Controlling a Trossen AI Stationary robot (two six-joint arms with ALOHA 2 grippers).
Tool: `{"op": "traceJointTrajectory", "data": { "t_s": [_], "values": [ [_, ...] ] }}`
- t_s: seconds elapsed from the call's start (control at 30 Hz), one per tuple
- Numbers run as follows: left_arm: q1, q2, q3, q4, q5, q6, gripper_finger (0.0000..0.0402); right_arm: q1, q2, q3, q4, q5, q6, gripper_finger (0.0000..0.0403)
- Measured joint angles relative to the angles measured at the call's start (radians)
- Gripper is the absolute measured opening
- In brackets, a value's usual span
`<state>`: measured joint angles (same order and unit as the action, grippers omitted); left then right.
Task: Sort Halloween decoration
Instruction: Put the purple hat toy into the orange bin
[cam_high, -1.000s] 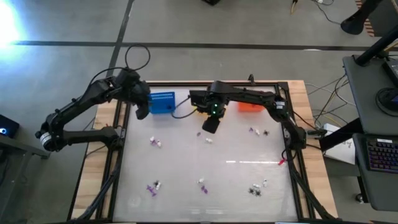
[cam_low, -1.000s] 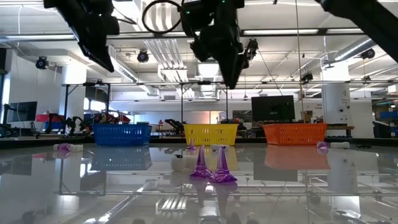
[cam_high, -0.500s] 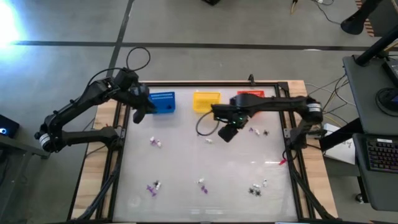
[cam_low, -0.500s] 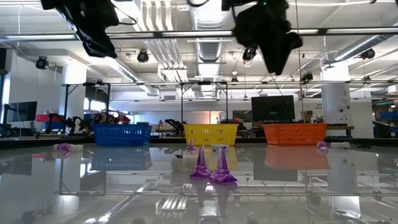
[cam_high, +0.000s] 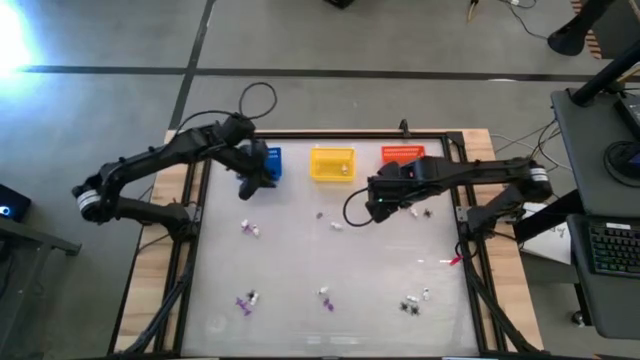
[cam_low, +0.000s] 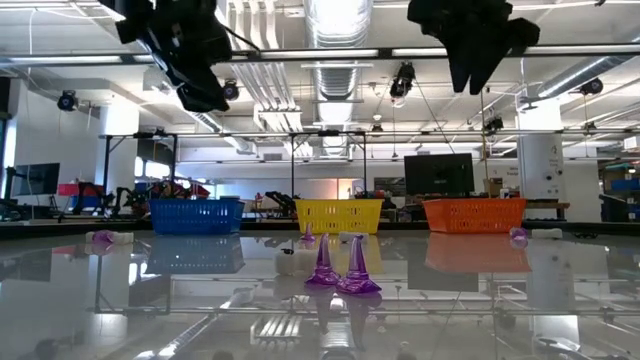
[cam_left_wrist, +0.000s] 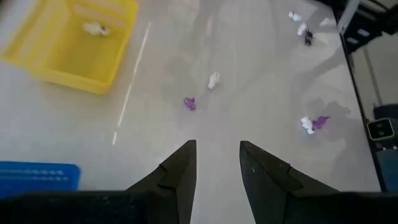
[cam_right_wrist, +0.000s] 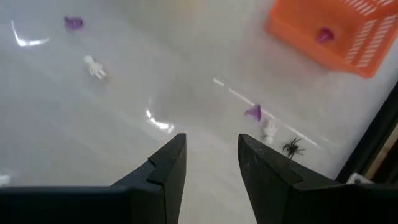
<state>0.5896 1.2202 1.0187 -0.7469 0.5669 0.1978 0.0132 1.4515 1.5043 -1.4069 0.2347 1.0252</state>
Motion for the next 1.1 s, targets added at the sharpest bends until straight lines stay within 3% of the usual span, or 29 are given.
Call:
{"op": "traceJointTrajectory", "data": {
  "t_s": [0.3, 0.63, 0.87, 1.1],
  "values": [
    [-0.055, 0.098, 0.0, 0.053, 0.002, -0.031, 0.0106, 0.0, -0.055, -0.001, -0.018, 0.055, -0.067, 0.0137],
    [-0.124, 0.339, 0.025, 0.186, -0.011, -0.14, 0.0149, 0.0, -0.142, -0.002, -0.076, 0.133, -0.083, 0.0137],
    [-0.213, 0.48, 0.141, 0.196, -0.201, -0.114, 0.0151, 0.0, -0.194, -0.002, -0.076, 0.17, -0.084, 0.0137],
    [-0.239, 0.598, 0.248, 0.206, -0.21, -0.151, 0.0151, 0.0, -0.208, -0.002, -0.078, 0.183, -0.087, 0.0137]
  ]
}}
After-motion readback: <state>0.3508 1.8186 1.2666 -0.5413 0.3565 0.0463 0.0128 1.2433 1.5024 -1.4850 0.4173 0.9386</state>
